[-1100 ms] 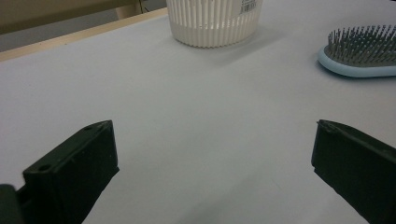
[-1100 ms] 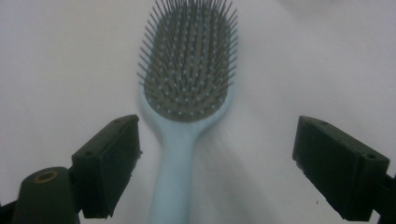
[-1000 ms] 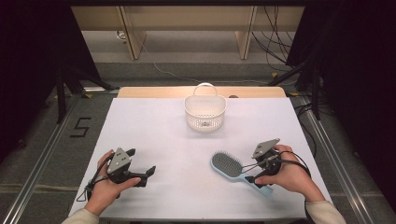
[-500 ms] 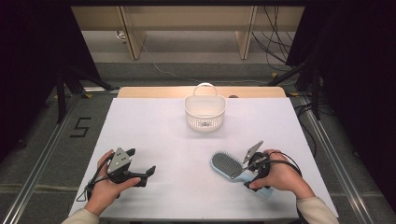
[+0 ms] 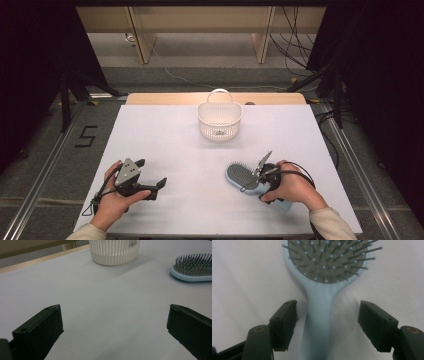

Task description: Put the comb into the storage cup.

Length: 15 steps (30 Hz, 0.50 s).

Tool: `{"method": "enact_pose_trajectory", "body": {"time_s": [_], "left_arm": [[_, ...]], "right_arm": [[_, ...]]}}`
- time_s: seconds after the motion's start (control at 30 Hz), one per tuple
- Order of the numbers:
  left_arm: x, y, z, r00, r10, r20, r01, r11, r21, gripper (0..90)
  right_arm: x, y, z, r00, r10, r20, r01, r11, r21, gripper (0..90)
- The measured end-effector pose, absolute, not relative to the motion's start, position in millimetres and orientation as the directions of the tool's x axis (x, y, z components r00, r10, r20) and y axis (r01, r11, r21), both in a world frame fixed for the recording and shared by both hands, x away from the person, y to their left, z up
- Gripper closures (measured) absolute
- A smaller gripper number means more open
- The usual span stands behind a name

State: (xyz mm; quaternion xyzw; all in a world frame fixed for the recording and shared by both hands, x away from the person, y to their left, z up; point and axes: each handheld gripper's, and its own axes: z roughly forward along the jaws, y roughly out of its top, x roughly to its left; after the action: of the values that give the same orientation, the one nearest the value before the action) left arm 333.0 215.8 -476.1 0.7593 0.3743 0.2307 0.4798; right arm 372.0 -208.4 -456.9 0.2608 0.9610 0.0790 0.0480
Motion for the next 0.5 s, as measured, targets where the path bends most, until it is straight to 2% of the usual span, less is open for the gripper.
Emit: {"method": "enact_pose_trajectory", "body": {"time_s": [0.3,0.5], "left_arm": [[333.1,215.5,-476.0,0.614,0.789,-0.008,0.346,-0.260,0.901,0.0],[333.2,215.5,-476.1,0.614,0.789,-0.008,0.346,-0.261,0.901,0.0]], "right_arm": [[374.6,-204.0,-457.0,-0.859,0.510,-0.037,0.499,0.852,0.154,36.7],[375.5,-200.3,-456.6,-0.862,0.507,-0.027,0.499,0.856,0.133,42.8]]}}
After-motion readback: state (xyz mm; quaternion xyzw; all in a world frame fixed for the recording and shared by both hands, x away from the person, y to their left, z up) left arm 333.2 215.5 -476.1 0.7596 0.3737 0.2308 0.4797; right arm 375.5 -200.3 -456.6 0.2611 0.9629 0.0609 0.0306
